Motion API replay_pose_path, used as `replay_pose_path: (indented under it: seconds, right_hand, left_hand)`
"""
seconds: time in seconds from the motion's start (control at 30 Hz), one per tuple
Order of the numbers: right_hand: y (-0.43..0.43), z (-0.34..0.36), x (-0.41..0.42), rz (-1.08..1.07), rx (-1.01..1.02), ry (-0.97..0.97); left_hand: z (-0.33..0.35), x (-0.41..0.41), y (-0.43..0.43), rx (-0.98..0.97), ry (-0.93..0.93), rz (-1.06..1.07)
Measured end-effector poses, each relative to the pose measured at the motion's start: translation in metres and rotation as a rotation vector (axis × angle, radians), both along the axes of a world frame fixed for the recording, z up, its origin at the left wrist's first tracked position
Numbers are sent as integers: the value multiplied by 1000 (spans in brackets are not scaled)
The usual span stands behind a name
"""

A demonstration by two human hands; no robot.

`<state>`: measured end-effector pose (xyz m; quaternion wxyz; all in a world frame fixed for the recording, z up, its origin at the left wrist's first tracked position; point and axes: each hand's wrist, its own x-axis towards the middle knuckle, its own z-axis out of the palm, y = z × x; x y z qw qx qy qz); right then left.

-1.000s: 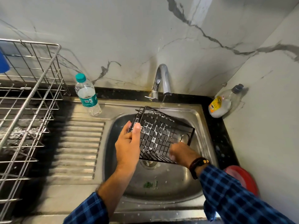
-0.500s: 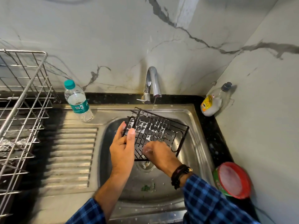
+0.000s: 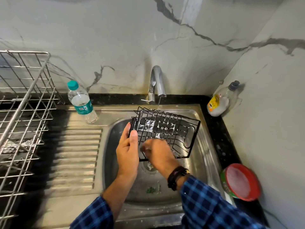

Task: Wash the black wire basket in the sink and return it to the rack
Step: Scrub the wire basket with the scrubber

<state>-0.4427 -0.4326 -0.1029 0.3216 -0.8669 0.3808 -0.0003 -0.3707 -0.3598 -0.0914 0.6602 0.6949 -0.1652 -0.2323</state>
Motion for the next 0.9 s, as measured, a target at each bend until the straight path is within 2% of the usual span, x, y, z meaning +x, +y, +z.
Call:
replay_pose_path:
  seconds: [0.1,0.17,0.37,0.4,0.57,0.67,0.73,0.9]
  right_hand:
    - [10,10,18,-15,119,-114]
    - [-1,14,5,-15,146,-97]
    - [-37,15,-33,-104,-34,220]
    - [-35,14,-30,-100,-12,232]
    - [-1,28,13,-27,321,12]
    - [-2,34,17,28,354,51]
    - [-15,36,4,41,277,175]
    - [-43,34,-36,-16,-64,394]
  left_hand:
    - [-14,6,1,-74,128,28]
    - [-23,12,6,-119,195,23]
    - [-19,11,16,-158,318,41]
    - [-18,8,16,-173,327,28]
    - [-14,-1,10,-202,350,9]
    - [-16,3,11,-199,337,10]
    - [-22,5,11,-217,380,25]
    - [-16,3,8,-240,571,103]
